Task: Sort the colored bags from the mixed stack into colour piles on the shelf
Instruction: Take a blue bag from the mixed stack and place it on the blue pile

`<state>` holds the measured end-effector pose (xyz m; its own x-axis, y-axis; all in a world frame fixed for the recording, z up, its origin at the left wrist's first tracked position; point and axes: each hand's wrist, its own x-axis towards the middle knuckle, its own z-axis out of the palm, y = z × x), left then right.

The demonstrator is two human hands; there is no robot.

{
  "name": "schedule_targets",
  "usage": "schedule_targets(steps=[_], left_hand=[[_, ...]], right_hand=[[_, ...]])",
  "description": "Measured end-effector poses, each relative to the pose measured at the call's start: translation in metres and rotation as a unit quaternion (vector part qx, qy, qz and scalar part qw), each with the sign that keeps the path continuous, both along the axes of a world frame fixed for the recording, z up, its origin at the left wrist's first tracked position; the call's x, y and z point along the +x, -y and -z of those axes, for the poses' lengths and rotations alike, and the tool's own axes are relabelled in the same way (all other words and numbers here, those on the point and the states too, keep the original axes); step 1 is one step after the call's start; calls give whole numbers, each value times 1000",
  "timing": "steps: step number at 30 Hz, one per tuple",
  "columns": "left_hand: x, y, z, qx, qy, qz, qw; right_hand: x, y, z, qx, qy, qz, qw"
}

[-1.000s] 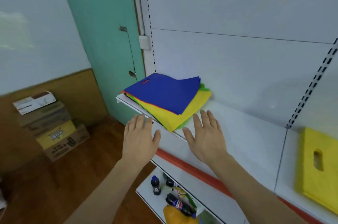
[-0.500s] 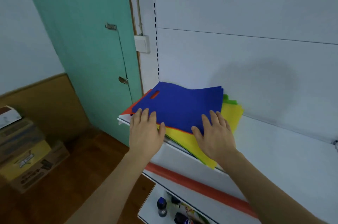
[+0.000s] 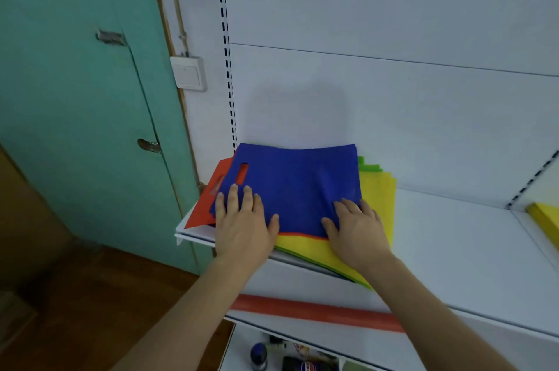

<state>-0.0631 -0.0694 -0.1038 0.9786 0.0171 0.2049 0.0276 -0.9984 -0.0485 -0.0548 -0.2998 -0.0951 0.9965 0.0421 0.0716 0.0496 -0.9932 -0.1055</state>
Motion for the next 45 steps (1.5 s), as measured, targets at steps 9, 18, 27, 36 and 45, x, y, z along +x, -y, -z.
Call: schedule_targets(steps=[9, 18, 27, 36, 45], left_hand=[[1, 9, 8, -21, 17, 82, 996], [-7, 16, -8, -31, 17, -16, 999], [-13, 27, -7, -13, 24, 26, 999], [-3, 18, -14, -186, 112, 132, 967], [12, -1, -43, -431, 163, -10, 887]], right_hand=[[0, -1, -4, 60, 38, 1, 997], [5, 8, 4, 43, 14, 27, 999], [3, 2, -4, 73, -9, 55, 996], [36, 21, -35, 230, -45, 164, 958], [41, 45, -28, 269, -46, 196, 942]])
